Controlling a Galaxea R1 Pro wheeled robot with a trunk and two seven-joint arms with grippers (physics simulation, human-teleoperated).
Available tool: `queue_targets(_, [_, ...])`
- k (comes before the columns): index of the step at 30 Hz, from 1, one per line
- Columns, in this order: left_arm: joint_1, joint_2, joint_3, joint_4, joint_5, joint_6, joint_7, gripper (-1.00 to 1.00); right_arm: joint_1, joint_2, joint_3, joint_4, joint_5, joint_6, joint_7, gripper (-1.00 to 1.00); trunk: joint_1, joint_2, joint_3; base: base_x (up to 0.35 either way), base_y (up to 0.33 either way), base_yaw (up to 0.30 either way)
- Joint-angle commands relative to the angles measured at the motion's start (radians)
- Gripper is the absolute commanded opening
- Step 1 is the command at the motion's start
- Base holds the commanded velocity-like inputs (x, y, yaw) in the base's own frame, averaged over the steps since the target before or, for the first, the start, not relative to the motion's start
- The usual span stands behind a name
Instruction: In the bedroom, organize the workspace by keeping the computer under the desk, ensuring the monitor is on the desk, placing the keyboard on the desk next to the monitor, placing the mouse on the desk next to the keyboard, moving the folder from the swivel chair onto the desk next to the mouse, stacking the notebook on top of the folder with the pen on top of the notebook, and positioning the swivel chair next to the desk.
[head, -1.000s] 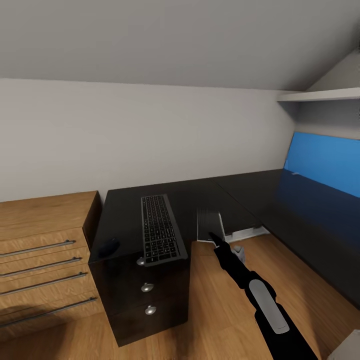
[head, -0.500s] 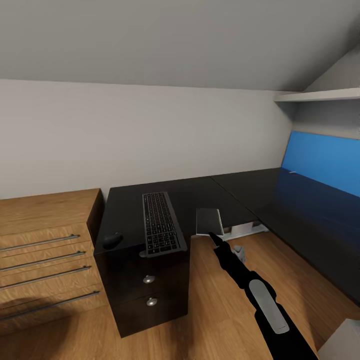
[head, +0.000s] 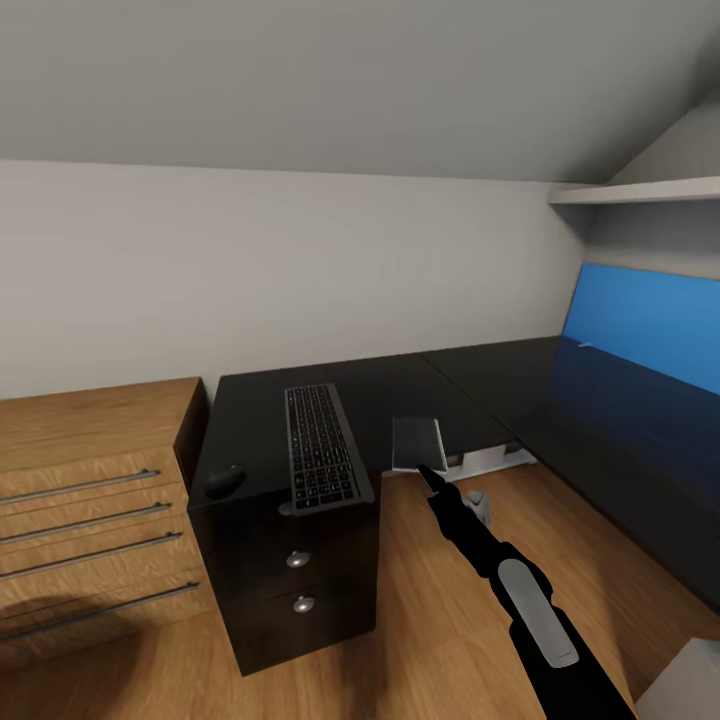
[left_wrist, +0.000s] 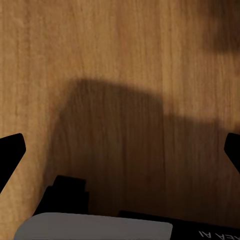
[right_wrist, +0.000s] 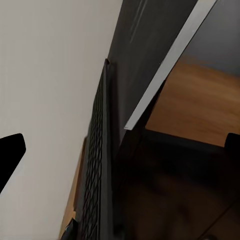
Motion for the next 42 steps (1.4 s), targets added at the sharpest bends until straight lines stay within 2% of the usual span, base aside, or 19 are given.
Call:
queue_targets(1, [-0.001, 0.001, -0.006, -0.002, 0.008, 0.001, 0.009, 1.00, 0.000, 0.000, -0.001, 0.000, -0.006, 0.004, 0.001, 1.00, -0.004, 0.007, 0.002, 0.000, 0.000, 0.000])
queue_targets(12, [-0.001, 0.001, -0.005, -0.001, 0.009, 0.001, 0.009, 1.00, 0.000, 0.000, -0.005, 0.021, -0.006, 0.004, 0.000, 1.00, -0.046, 0.084, 0.037, 0.000, 0.000, 0.000])
queue_targets(22, [-0.001, 0.001, -0.004, -0.001, 0.010, 0.001, 0.011, 1.00, 0.000, -0.025, -0.019, 0.036, -0.010, 0.000, 0.003, 1.00, -0.085, 0.154, 0.068, 0.000, 0.000, 0.000])
queue_targets(27, [-0.001, 0.001, 0.000, -0.001, 0.011, 0.000, 0.015, 1.00, 0.000, -0.027, -0.054, 0.046, -0.010, -0.001, 0.002, 1.00, -0.104, 0.189, 0.084, 0.000, 0.000, 0.000])
queue_targets(28, [-0.001, 0.001, 0.000, -0.001, 0.011, 0.000, 0.015, 1.00, 0.000, -0.027, -0.073, 0.051, -0.010, -0.001, 0.002, 1.00, -0.108, 0.196, 0.087, 0.000, 0.000, 0.000])
queue_targets(29, [-0.001, 0.001, 0.001, -0.001, 0.011, 0.000, 0.016, 1.00, 0.000, -0.027, -0.108, 0.057, -0.010, 0.000, 0.003, 1.00, -0.111, 0.203, 0.090, 0.000, 0.000, 0.000])
queue_targets(34, [-0.001, 0.001, 0.000, 0.000, 0.011, 0.000, 0.016, 1.00, 0.000, -0.030, -0.128, 0.060, -0.011, -0.001, 0.003, 1.00, -0.131, 0.238, 0.106, 0.000, 0.000, 0.000])
queue_targets(40, [-0.001, -0.009, -0.003, 0.046, 0.006, 0.000, 0.016, 1.00, 0.000, -0.033, -0.150, 0.073, -0.010, -0.002, 0.000, 1.00, -0.154, 0.280, 0.124, 0.000, 0.000, 0.000])
queue_targets(42, [-0.001, -0.012, -0.003, 0.051, 0.005, 0.000, 0.016, 1.00, 0.000, -0.033, -0.180, 0.090, -0.010, -0.002, -0.004, 1.00, -0.161, 0.294, 0.131, 0.000, 0.000, 0.000])
